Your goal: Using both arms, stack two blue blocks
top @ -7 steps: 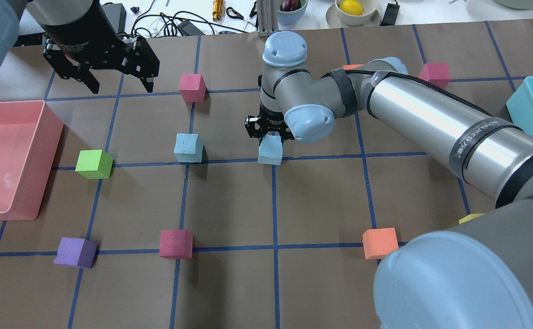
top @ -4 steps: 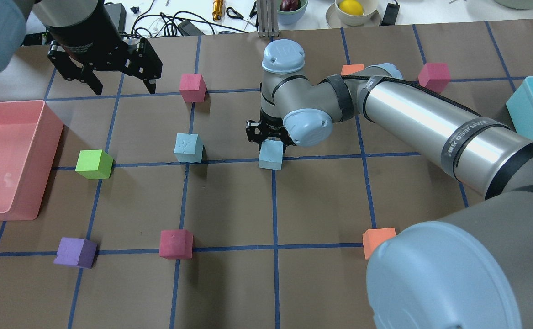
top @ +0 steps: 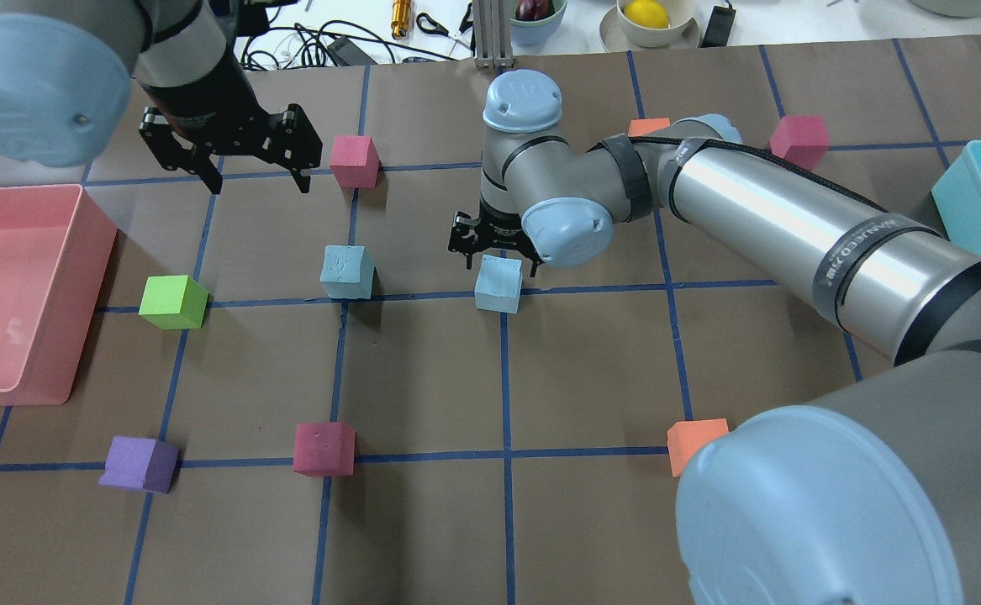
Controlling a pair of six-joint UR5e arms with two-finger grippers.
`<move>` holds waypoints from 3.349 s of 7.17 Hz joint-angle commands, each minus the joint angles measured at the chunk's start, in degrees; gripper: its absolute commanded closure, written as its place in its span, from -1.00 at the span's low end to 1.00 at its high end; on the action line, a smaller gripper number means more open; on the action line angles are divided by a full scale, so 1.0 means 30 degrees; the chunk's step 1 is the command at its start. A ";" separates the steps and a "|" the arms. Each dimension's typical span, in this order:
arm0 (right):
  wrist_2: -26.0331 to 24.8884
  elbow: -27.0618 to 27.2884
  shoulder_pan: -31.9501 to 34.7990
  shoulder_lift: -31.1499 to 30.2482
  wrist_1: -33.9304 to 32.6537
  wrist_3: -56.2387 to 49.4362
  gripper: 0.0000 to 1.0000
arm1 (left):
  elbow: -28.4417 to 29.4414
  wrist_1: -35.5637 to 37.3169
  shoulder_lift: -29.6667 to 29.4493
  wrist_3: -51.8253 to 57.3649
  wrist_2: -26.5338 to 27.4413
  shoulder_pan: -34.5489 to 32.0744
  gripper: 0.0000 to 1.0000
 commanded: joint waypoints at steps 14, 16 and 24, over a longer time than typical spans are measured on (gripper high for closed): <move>-0.1271 -0.0033 -0.5485 -0.8755 1.0391 -0.9109 -1.00 | -0.0011 0.3848 -0.4376 -0.2538 -0.1896 -0.2442 0.65; -0.1301 -0.0004 -0.5688 -0.8902 1.0831 -0.9167 -1.00 | 0.2420 0.1918 -0.4492 -0.4133 -0.1898 -0.4614 0.63; -0.3469 0.1725 -0.6364 -1.0454 1.0655 -0.9111 -1.00 | 0.2549 0.2055 -0.5694 -0.5718 -0.1812 -0.6556 0.54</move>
